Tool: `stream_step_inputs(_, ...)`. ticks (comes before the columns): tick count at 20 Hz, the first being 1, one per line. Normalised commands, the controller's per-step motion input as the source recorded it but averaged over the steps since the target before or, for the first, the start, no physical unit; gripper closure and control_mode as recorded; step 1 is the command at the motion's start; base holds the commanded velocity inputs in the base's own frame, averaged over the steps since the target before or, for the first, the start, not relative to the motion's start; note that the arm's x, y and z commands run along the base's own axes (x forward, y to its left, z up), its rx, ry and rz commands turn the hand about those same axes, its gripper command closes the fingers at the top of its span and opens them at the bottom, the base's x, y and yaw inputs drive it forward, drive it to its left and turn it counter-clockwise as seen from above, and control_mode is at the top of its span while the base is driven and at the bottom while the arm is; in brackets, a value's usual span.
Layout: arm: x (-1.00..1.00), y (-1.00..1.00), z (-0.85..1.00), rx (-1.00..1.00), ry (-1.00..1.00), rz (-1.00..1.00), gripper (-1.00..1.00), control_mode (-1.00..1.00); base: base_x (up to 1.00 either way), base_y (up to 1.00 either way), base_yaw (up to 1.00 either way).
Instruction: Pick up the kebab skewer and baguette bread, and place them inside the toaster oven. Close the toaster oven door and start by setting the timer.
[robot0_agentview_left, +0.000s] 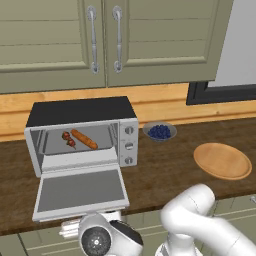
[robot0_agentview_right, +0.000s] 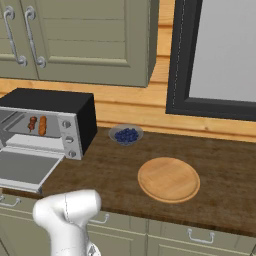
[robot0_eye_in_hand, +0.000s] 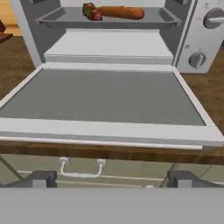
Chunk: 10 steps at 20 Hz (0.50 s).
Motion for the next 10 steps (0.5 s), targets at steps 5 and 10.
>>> stream_step_inputs(5, 0.12, 0.0, -0.18, 0.07, -0.23, 0.0, -1.0, -1.0, 0.0, 0.0, 0.0)
stream_step_inputs(10, 0.11, 0.0, -0.15, 0.05, -0.18, 0.0, -1.0, -1.0, 0.0, 0.0, 0.0)
